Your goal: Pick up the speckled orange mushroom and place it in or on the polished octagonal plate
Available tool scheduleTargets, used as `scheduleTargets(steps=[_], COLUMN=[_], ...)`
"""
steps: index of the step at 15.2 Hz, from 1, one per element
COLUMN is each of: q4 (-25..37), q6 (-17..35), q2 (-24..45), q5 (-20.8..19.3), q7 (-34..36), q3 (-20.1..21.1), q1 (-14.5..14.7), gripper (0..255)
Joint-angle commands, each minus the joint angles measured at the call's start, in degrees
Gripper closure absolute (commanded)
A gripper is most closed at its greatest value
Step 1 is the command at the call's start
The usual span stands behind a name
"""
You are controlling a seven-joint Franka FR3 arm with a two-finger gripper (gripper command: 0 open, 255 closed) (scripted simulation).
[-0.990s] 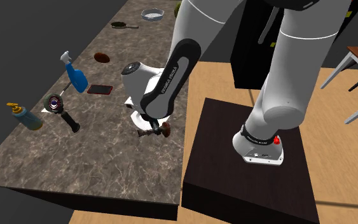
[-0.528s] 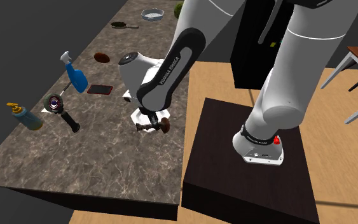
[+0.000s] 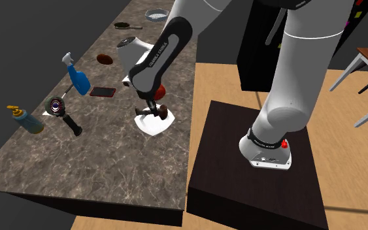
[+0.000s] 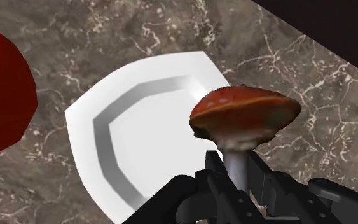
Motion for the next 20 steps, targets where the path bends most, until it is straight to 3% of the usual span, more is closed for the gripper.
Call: scheduleTargets(steps=[1,3,20], q4=[2.75,5.84,6.19], q6=[-1.02,-2.21,6.68], q2=[1.72,3.6,12.98], q5=[-0.58,-1.01,-3.52], q7=[-2.09,-3.65,-1.87], q3=[-1.1,-1.91,-3.26], q1=[-1.29,-2.23,-1.31], gripper=[255,255,255])
